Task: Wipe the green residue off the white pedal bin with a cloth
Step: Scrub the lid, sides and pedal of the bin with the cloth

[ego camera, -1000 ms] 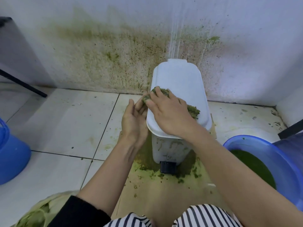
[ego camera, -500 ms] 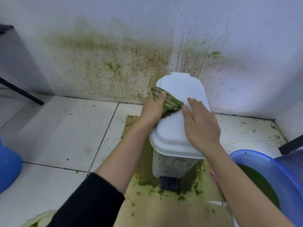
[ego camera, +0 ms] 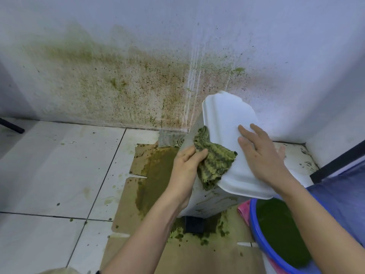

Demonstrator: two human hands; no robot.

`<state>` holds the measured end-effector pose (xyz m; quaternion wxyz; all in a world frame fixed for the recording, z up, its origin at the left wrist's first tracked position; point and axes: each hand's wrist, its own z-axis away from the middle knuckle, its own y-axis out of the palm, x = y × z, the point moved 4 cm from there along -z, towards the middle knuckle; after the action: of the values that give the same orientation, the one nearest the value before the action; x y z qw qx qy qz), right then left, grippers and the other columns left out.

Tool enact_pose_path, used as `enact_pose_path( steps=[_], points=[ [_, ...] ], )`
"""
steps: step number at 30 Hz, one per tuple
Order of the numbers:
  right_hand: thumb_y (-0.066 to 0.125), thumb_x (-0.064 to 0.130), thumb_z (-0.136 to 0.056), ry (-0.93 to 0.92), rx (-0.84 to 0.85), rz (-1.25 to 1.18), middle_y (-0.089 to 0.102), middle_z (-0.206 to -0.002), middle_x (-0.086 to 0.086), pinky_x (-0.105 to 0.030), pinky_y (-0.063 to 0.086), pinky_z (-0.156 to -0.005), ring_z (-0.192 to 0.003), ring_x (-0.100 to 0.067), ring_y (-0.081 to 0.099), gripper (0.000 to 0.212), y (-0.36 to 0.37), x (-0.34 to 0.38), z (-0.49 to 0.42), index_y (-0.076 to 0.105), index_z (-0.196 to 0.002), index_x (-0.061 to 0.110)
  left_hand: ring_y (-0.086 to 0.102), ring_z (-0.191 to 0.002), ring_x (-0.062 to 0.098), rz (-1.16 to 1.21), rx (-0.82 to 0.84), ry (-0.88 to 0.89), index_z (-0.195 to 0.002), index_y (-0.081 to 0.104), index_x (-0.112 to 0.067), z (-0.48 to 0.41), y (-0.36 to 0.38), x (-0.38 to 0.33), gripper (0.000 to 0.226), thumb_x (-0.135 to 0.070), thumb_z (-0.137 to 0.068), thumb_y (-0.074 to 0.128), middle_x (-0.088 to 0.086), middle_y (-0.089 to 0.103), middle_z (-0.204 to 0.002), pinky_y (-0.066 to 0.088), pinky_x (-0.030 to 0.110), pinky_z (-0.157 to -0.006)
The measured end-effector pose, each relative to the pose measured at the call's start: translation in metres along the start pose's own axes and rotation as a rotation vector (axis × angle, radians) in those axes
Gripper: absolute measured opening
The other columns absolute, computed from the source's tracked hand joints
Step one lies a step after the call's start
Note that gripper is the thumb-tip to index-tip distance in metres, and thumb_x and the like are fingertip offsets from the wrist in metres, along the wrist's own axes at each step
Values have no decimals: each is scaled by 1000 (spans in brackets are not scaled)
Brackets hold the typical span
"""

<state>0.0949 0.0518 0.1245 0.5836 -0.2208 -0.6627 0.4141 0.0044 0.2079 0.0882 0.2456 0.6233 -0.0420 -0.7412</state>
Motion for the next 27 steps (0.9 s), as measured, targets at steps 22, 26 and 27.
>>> enact_pose_path(
  steps=[22,26,27],
  points=[
    [37,61,-94,111,20,100,9,-164,14,-60,14,-117,-151,-16,12,60,-13,-7,-41,14,-149,53,65,-105,22,837,0,-71,-132,61,-6,-68,-8,29,45,-36,-101,45,10,70,-119,50,33,-94],
    [36,59,-97,106,44,77,6,-165,11,-49,12,-121,-151,-11,8,49,-20,-13,-38,24,-145,59,46,-136,10,207,74,111,-143,50,-26,-85,30,22,44,-37,-101,49,-10,46,-152,41,37,-111],
    [36,58,-97,102,41,76,6,-165,10,-47,12,-122,-151,-9,7,49,-21,-13,-39,25,-145,59,29,-146,7,-50,67,165,-147,43,-31,-90,42,26,47,-39,-101,46,-17,29,-159,28,39,-119]
  ],
)
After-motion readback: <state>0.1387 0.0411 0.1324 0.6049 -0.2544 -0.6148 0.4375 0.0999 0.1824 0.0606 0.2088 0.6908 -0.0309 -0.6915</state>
